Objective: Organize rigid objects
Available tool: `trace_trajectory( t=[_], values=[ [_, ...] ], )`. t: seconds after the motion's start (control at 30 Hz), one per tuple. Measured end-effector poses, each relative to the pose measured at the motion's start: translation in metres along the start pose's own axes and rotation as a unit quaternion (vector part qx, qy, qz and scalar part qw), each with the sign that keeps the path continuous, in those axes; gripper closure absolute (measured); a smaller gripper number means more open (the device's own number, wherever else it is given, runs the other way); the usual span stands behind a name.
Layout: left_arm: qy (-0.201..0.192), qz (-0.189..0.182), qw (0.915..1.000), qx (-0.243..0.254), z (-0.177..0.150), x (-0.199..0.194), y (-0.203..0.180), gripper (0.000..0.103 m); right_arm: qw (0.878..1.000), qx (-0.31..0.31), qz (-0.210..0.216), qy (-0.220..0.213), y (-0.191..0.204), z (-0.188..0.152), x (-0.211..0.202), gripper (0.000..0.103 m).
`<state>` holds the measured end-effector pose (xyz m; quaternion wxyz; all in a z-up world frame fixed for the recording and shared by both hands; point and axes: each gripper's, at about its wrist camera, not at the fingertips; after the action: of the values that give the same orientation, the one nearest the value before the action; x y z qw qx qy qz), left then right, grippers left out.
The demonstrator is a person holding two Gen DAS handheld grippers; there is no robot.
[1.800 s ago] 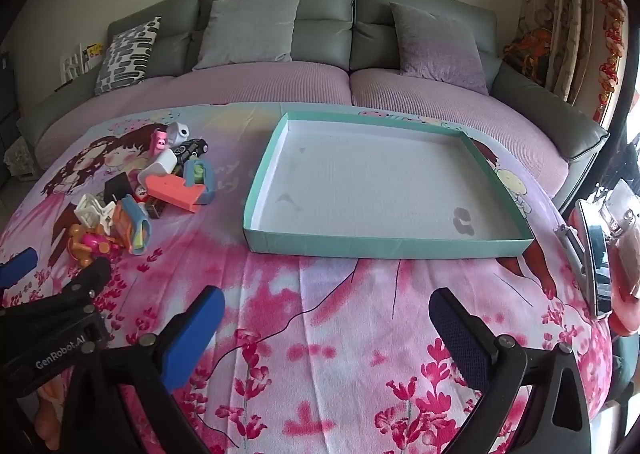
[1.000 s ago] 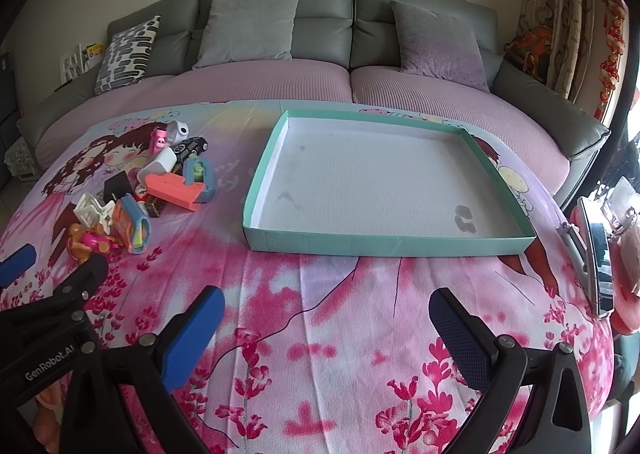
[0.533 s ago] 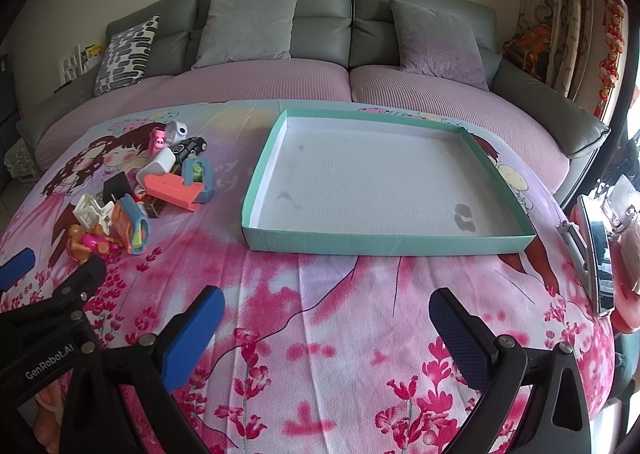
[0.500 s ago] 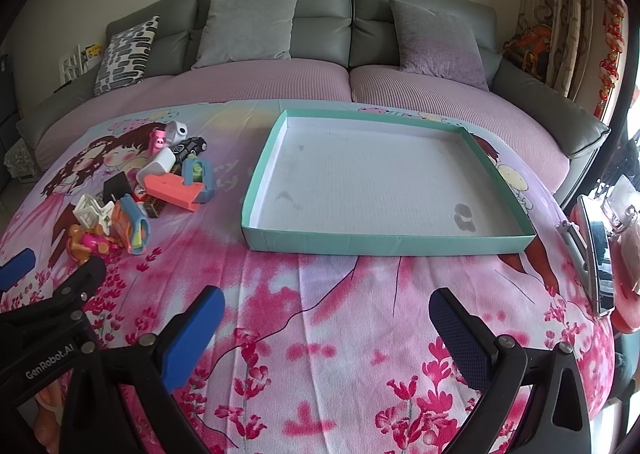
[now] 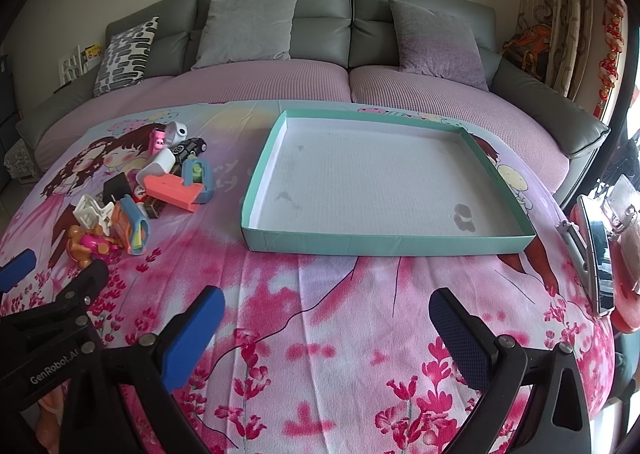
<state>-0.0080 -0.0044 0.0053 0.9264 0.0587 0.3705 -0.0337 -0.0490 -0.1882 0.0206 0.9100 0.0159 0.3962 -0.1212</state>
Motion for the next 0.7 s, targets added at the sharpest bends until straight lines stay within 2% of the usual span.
trace_trajectory(
  t=[0.7],
  values=[
    [-0.001,0.0,1.0,0.003,-0.0006,-0.0009,-0.0018,0.0,1.0,0.001,0.001,0.0,-0.0007,-0.0001,-0.0002,0.0]
  ],
)
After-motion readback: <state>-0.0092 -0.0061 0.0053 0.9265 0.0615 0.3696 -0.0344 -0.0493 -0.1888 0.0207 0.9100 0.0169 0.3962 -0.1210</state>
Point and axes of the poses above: each gripper's, at about its wrist camera, not at the fingertips, and x roughly the way its jaws point, y to its left, z to its top
